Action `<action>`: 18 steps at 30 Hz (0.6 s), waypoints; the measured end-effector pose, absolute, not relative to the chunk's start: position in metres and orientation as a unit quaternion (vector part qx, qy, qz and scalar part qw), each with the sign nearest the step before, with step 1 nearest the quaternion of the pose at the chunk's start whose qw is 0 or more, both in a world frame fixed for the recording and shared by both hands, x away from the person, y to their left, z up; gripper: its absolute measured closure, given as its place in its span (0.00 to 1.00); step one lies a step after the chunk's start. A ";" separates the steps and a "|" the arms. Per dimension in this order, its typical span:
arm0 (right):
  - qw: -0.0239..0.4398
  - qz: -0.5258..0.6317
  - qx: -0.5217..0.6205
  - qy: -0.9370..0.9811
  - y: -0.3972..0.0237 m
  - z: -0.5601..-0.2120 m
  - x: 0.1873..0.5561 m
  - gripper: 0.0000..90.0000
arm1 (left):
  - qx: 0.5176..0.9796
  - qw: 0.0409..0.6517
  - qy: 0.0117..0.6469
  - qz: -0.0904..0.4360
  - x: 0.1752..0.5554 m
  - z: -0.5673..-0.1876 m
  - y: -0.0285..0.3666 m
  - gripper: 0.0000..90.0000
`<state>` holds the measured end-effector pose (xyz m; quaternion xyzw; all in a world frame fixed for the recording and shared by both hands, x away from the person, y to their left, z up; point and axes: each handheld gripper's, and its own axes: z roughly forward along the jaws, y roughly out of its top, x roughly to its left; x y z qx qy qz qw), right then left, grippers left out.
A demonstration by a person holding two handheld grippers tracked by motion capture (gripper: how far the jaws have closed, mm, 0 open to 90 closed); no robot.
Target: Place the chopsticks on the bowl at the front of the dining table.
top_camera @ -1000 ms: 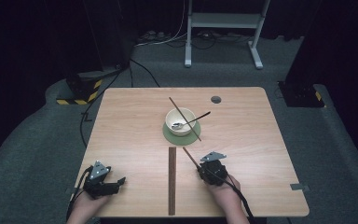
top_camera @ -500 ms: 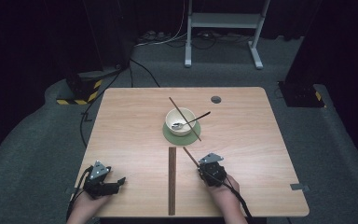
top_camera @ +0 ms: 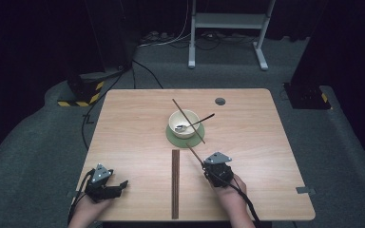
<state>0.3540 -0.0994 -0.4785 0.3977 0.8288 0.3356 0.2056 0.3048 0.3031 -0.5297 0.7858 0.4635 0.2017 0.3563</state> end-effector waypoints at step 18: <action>0.207 0.382 0.381 0.816 -0.072 -0.432 0.405 0.94 | 0.787 0.358 0.462 0.200 0.305 -0.530 0.303 0.25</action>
